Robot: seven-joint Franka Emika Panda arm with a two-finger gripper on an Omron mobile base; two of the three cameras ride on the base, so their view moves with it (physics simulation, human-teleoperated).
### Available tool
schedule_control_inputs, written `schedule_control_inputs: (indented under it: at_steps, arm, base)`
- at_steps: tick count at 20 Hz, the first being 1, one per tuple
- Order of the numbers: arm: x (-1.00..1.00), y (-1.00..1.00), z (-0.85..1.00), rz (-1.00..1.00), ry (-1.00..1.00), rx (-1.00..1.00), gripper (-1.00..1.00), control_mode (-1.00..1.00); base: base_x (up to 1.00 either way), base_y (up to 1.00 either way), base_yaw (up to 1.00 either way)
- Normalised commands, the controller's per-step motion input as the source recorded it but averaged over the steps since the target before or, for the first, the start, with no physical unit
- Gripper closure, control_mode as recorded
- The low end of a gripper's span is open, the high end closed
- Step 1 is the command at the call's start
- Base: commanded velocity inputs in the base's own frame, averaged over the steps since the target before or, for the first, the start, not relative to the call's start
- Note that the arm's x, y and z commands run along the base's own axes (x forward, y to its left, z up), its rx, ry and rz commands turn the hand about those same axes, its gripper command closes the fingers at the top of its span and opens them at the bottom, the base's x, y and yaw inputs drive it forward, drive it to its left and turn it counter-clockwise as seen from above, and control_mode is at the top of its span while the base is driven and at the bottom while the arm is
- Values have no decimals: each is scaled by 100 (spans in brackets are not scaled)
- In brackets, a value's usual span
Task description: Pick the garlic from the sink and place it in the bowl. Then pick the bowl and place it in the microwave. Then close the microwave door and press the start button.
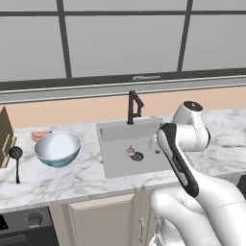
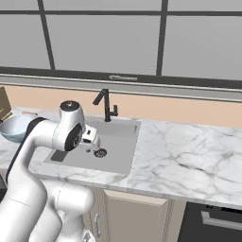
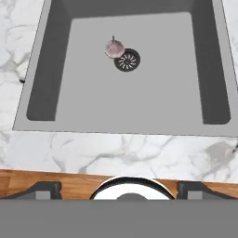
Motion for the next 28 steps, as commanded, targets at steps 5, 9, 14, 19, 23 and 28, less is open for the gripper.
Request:
schedule_control_inputs:
  at_steps: [5,9,14,19,23,28]
  arm:
    - [57,4,-50,26,-9,6,-100,-100]
    - [57,11,-26,37,-20,3,-100,-100]
    - [61,4,-24,27,-14,1,-100,-100]
    - [39,8,-46,25,-13,0,-100,-100]
    - [36,17,-48,32,-13,0,-100,-100]
    - [22,11,-40,27,-10,0,-100,-100]
  base:
    - [0,0,0]
    - [0,0,0]
    - [0,0,0]
    - [0,0,0]
    - [0,0,0]
    - [0,0,0]
